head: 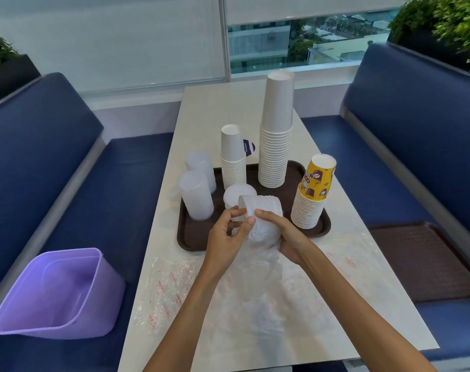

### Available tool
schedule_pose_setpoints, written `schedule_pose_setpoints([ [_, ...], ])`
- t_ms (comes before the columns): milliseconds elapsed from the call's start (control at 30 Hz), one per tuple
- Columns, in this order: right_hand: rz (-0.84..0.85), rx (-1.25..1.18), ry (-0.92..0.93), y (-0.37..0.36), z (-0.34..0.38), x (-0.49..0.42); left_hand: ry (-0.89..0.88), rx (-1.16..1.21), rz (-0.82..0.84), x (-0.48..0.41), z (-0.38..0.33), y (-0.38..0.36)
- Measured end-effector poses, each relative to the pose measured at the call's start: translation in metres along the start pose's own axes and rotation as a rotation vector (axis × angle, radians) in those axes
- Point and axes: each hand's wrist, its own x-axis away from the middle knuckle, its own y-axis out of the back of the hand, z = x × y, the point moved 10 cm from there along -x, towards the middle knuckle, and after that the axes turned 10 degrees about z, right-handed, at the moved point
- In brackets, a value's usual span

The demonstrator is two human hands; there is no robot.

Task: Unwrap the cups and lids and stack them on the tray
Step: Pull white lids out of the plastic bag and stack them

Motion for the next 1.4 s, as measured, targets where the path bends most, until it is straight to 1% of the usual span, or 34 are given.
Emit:
schedule_pose_setpoints([
  [233, -0.047, 0.009, -0.032, 0.013, -0.007, -0.001, 0.030, 0.000, 0.063, -0.005, 0.009, -0.008],
  [633, -0.114, 0.049, -0.083, 0.031, -0.008, 0.001, 0.081, 0.017, 0.066, -0.018, 0.026, -0.018],
  [800, -0.128, 0.018, -0.098, 0.035, -0.009, -0.001, 0.094, 0.030, 0.069, -0.023, 0.031, -0.022],
  [1000, -0.123, 0.021, -0.111, 0.038, -0.011, -0.003, 0.105, 0.021, 0.061, -0.026, 0.036, -0.024],
  [1233, -0.131, 0.054, -0.117, 0.045, -0.011, -0.003, 0.129, 0.008, 0.103, -0.027, 0.038, -0.028],
  [1400, -0.085, 0.035, -0.122, 0.042, -0.010, -0.004, 0.103, 0.012, 0.097, -0.028, 0.034, -0.026],
])
